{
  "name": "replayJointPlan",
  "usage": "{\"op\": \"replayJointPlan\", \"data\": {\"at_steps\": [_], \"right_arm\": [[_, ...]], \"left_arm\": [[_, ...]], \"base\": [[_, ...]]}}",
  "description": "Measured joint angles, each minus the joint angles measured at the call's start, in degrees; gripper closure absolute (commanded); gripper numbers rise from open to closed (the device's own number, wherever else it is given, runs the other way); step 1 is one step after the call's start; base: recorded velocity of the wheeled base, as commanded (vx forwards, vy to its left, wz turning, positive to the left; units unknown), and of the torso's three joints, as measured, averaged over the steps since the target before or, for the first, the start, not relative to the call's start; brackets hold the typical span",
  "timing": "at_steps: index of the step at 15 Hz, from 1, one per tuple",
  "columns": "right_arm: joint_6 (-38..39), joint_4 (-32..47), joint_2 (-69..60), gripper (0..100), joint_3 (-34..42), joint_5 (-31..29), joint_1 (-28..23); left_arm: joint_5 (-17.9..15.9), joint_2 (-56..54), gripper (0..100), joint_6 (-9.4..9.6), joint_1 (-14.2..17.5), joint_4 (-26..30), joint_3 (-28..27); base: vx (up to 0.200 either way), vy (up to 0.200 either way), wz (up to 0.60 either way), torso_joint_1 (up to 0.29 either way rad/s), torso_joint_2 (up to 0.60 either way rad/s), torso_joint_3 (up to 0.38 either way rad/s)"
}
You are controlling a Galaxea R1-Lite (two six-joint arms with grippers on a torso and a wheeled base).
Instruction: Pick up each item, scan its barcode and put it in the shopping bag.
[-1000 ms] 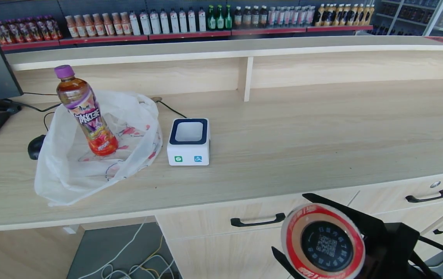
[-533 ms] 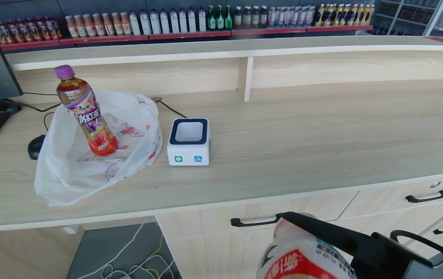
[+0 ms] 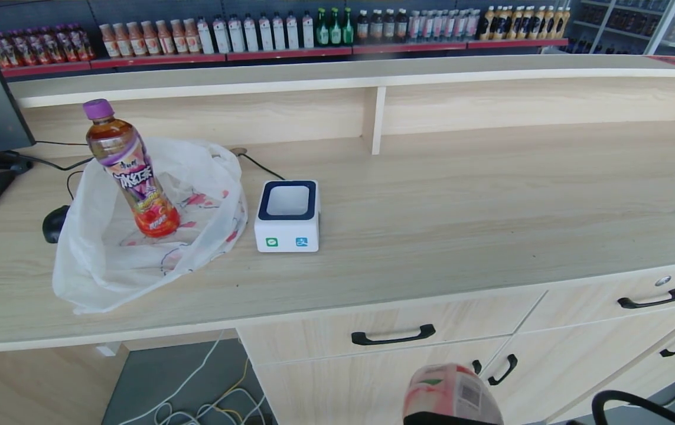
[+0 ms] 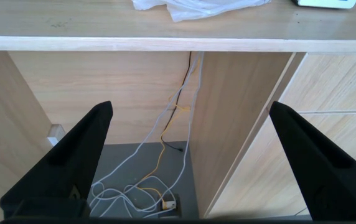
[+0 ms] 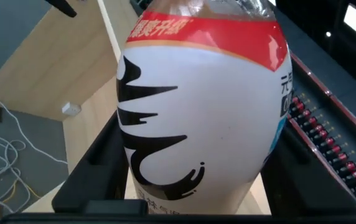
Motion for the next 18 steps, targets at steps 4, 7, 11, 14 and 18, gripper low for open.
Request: {"op": "replayJointPlan", "data": {"at_steps": [4, 7, 11, 14, 18], "right_arm": [[-8.95, -0.02, 0.59, 100, 1.38, -0.05, -0.05], [-16.88, -0.16, 0.04, 100, 0.78, -0.4, -0.22], [-24.71, -0.21, -0.46, 100, 0.78, -0.38, -0.38], [-25.67, -0.22, -0.68, 100, 0.91, -0.4, -0.38], [-32.51, -0.32, -0.96, 100, 1.41, -0.4, -0.4]], "left_arm": [[0.0, 0.0, 0, 0.02, 0.0, -0.02, 0.0], [0.0, 0.0, 0, 0.05, 0.0, -0.05, 0.0], [0.0, 0.0, 0, 0.02, 0.0, -0.02, 0.0], [0.0, 0.0, 0, 0.02, 0.0, -0.02, 0.0], [0.0, 0.0, 0, 0.05, 0.0, -0.05, 0.0]], "base": [[0.0, 0.0, 0.0, 0.0, 0.0, 0.0], [0.0, 0.0, 0.0, 0.0, 0.0, 0.0], [0.0, 0.0, 0.0, 0.0, 0.0, 0.0], [0.0, 0.0, 0.0, 0.0, 0.0, 0.0], [0.0, 0.0, 0.0, 0.0, 0.0, 0.0]]}}
